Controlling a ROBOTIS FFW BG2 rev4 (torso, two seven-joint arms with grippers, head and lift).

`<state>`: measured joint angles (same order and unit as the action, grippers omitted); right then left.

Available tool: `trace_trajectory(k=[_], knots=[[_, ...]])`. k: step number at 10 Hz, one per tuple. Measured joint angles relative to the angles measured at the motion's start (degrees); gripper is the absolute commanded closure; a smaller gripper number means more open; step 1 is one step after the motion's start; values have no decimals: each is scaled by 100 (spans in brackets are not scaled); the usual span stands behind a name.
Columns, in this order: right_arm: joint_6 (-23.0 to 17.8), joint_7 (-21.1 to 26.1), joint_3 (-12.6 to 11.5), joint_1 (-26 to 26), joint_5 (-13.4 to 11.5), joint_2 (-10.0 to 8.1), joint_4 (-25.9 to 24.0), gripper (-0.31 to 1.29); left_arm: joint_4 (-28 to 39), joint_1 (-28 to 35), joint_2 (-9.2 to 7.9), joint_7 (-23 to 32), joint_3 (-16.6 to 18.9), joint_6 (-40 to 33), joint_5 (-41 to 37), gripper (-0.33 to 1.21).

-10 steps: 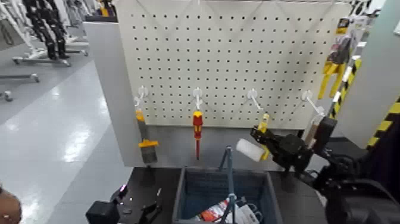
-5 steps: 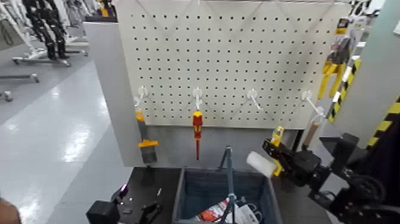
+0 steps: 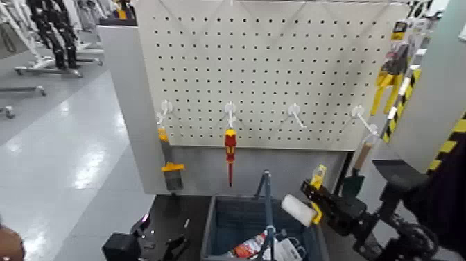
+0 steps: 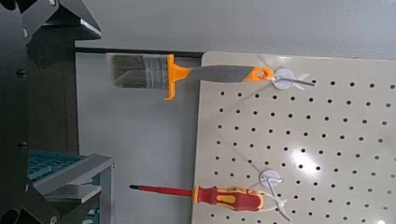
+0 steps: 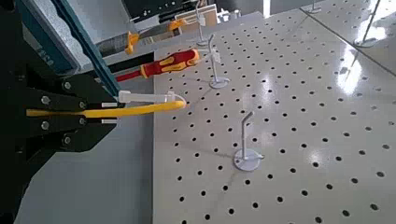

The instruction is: Put the yellow roller into the crate.

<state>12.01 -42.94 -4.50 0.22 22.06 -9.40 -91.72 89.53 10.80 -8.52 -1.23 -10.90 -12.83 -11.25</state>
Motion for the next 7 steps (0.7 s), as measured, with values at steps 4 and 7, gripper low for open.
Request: trace_trajectory(k=[4,7], knots=[[-177,-40,439,252,329,85,914,123,-10,-8,12,0,0,0,0,14],[-95,-17,658,366,412,112,1132,122,-6,4,17,0,8,-8,0,14]])
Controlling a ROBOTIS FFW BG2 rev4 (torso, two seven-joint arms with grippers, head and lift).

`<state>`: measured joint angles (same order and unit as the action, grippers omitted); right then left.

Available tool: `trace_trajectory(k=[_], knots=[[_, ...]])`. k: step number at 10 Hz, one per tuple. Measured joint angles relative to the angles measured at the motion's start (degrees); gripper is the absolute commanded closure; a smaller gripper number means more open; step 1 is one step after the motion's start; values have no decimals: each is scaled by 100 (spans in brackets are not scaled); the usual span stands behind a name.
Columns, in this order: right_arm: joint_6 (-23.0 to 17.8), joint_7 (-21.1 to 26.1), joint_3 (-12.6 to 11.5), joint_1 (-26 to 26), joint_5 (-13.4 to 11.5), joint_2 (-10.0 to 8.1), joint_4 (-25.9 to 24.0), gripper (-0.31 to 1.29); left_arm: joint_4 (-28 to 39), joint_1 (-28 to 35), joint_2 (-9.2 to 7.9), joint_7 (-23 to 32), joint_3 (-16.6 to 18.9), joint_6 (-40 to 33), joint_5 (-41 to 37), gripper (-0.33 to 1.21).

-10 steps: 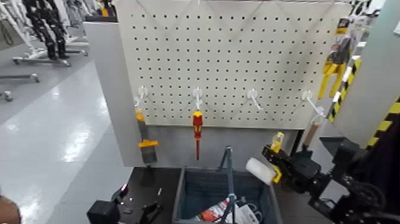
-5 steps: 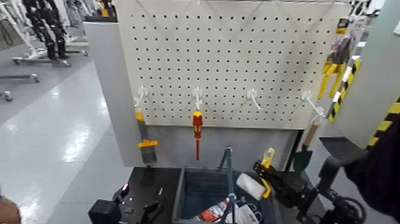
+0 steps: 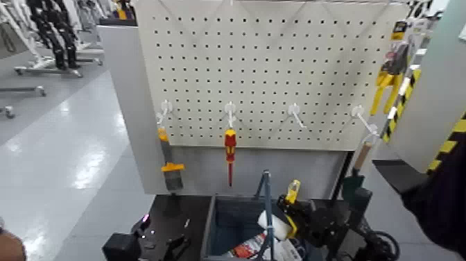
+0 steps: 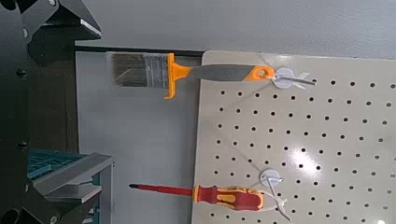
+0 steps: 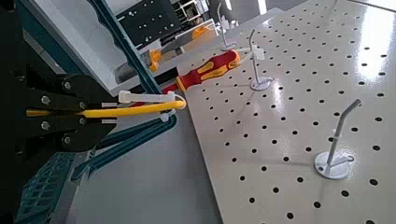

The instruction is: Put the yellow roller into the crate.

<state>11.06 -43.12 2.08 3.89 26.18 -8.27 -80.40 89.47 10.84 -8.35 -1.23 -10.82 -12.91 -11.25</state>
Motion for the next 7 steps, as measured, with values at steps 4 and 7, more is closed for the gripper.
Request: trace_trajectory(k=[4,7], knots=[[236,-78,-21,-9,23,0,-86,31,8,14,0,0,16,-19,-6,14],[480,-163,-223,-39,-236,-11,-303,14,14,17,0,6,18,-27,-9,14]])
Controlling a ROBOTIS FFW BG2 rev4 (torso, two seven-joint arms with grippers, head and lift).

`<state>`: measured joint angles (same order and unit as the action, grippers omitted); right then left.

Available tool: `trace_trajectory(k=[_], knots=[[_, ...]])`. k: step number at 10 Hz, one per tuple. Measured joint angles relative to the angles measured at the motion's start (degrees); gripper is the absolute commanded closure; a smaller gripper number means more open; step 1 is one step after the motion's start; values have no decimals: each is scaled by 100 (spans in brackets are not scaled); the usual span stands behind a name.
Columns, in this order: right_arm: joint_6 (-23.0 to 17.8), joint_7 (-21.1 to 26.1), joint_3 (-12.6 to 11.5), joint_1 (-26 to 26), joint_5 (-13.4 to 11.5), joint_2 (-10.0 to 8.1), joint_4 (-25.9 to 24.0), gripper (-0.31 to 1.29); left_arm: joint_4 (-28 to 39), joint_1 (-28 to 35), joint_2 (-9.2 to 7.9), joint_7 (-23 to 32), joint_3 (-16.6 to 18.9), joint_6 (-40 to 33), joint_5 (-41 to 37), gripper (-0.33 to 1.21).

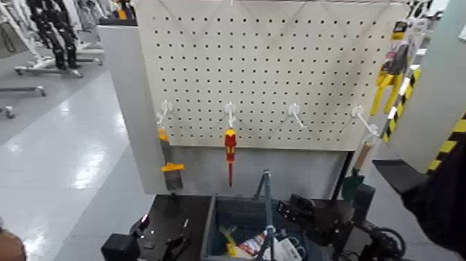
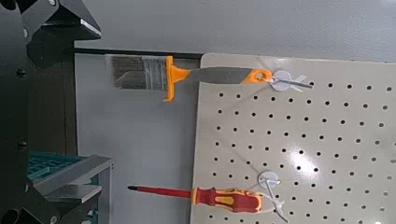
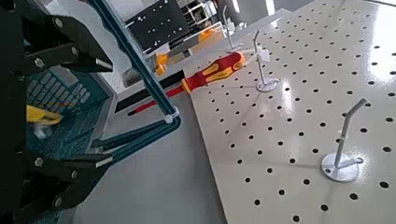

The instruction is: Put the yellow roller into the crate.

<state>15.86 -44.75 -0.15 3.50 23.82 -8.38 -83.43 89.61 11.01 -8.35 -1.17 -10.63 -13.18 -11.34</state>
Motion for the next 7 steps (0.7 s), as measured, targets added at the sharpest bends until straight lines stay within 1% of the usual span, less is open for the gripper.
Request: trace_trajectory(k=[2,4,5,7], knots=[[101,34,-174,-50,-221,-13,-214,14,4,6,0,3,4,0,-1,14],[131,182,-274,-159,-397,-14,-468,14,4,8,0,3,8,0,-6,14],[98,397,-318,-273,-494,-4,-666,14,4,13,0,4,9,0,-8,14],[-14,1005,-410,-644,-866,62,-1253,14,5,22,0,12,16,0,-9,14]])
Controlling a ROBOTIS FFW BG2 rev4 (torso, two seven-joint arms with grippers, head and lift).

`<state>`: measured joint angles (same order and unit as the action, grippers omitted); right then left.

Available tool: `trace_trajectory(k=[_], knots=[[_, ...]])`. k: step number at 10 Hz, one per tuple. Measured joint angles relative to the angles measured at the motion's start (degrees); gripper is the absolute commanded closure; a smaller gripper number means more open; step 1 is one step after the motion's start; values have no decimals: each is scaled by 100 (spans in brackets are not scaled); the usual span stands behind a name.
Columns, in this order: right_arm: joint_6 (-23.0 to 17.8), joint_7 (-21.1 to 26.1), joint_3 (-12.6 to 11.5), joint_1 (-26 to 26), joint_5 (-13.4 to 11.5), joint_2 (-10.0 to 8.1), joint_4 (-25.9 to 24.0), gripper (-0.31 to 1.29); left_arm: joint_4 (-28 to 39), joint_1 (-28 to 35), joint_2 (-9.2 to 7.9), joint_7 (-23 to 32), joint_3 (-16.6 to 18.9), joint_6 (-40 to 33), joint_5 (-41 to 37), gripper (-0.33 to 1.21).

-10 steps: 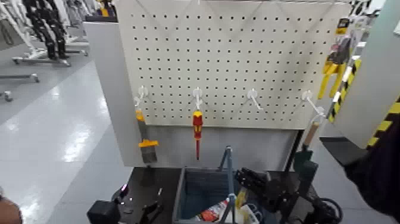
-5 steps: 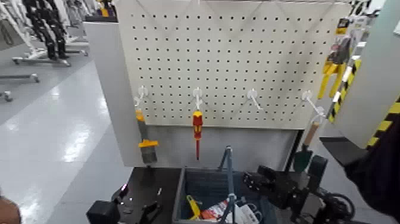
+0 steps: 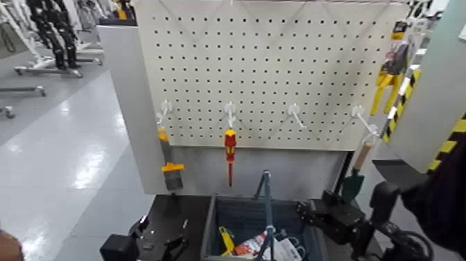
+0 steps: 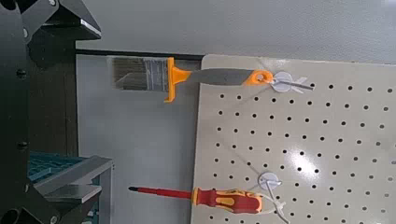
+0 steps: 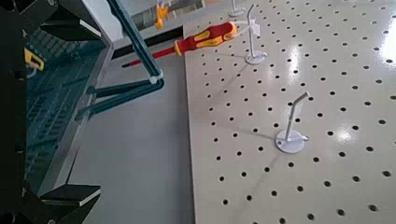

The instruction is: Put the yellow roller into the crate.

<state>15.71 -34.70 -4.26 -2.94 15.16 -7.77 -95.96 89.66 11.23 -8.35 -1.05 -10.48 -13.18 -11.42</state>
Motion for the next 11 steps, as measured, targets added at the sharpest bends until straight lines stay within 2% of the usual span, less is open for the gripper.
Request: trace_trajectory(k=[1,3,5,7,9,11], knots=[[-124,274,-42,-196,-153,72,-227,14,6,5,0,0,2,0,0,14],[-562,861,-66,-618,-305,284,-450,14,7,6,0,0,2,0,0,14],[-1253,1581,37,-1057,-419,462,-542,14,-1,4,0,-1,2,4,0,14],[-1979,2312,204,-1423,-534,533,-554,14,-2,2,0,-3,2,8,0,14],[-2445,2726,328,-1672,-704,564,-556,14,-2,2,0,-9,1,12,7,14],[-2857,2924,376,-1842,-854,625,-469,14,-2,-2,0,-16,1,25,9,14]])
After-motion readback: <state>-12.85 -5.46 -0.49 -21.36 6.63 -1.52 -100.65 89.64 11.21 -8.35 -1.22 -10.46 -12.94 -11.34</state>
